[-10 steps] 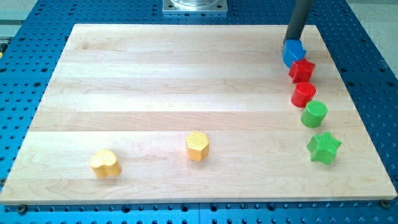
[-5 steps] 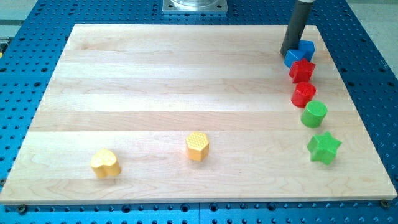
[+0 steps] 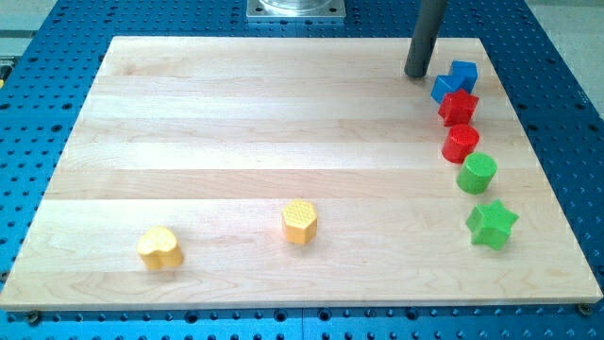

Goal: Arrange the blue blocks to form a vertical line

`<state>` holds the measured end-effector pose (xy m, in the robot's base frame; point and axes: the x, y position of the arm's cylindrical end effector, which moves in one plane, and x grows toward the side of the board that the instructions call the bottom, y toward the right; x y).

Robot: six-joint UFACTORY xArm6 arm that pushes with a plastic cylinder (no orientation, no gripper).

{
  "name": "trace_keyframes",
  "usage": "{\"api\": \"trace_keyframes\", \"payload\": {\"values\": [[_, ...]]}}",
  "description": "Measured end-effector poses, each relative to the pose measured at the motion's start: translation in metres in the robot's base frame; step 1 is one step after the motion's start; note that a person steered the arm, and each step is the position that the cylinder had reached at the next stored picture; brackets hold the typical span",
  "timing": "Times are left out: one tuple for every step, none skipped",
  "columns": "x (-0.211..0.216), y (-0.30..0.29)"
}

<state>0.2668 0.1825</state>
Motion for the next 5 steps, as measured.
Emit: {"api": "trace_keyframes", "payload": {"values": [[-0.039, 0.009], [-0.051, 0.095], [-0.014, 0.148], [0.024, 0.132], [0.027, 0.119]]}}
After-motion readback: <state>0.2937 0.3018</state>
